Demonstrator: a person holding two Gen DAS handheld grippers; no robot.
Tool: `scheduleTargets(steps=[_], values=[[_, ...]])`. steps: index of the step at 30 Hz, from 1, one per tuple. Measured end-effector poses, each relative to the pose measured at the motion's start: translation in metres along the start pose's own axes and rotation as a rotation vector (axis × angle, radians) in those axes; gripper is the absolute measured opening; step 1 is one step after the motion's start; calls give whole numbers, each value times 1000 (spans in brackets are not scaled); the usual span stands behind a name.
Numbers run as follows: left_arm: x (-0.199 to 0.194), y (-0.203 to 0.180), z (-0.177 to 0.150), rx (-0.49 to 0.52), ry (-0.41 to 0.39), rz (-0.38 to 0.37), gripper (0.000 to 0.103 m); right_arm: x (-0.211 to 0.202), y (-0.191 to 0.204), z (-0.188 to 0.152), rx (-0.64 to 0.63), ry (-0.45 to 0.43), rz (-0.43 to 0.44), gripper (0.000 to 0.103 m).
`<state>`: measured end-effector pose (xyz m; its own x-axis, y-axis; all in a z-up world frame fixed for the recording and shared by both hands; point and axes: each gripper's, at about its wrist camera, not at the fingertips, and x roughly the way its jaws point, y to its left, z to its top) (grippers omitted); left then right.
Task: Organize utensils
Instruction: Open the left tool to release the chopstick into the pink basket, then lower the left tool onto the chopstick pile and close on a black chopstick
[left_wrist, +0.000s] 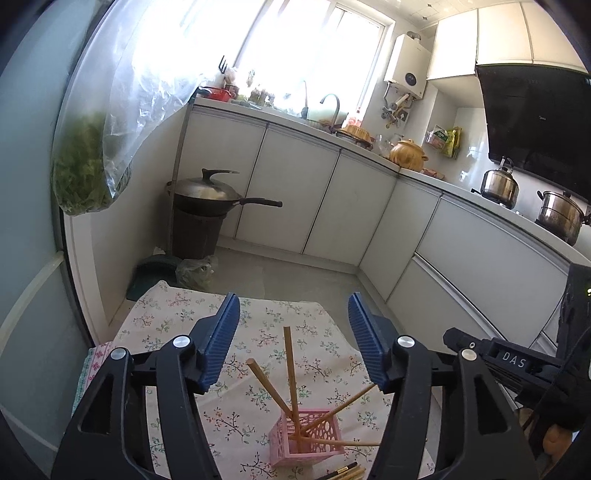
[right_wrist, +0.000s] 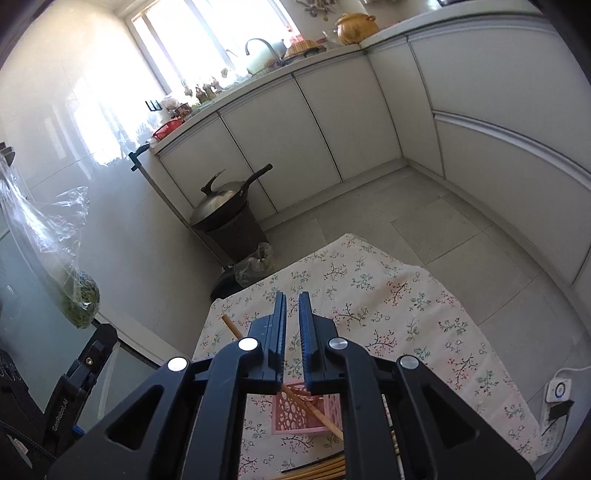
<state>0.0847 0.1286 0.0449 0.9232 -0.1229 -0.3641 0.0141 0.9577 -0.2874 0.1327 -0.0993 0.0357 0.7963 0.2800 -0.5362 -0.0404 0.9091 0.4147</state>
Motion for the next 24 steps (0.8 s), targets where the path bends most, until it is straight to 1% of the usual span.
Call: scheduleTargets(steps=[3,4,5,6,7,9,11,13,15,17,19,21,24], values=[[-4,-8,-2,24,-2,10,66,-13,8,-6,-69,-31,-42,15],[-5,-10,-2,31,-3,16,68,-17,9,-8,-87,-41,-58,21],[-7,-13,-3,39,-6,24,72,-19,10,-11,-100,-47,-71,24],[-9,-15,-4,44,-11,29,78,-22,10,-13,-113,-51,-81,29],[-11,-17,-4,45,-14,31,80,-24,11,-15,-127,-55,-92,32],[-13,-21,-6,53,-17,39,86,-30,11,-19,-148,-63,-107,33],[-14,-23,-10,68,-14,51,88,-35,11,-21,-161,-74,-118,36],[-15,-25,-13,78,-6,66,90,-42,10,-23,-169,-85,-123,43],[-16,-26,-15,78,2,59,91,-47,10,-26,-175,-98,-133,49],[-18,-29,-15,81,8,53,93,-52,7,-29,-180,-106,-148,51],[-21,-32,-18,95,4,57,95,-55,3,-32,-177,-104,-160,56],[-25,-33,-21,108,3,58,96,-59,-1,-37,-166,-105,-167,60],[-26,-33,-26,124,23,59,96,-67,-8,-44,-163,-116,-188,67]])
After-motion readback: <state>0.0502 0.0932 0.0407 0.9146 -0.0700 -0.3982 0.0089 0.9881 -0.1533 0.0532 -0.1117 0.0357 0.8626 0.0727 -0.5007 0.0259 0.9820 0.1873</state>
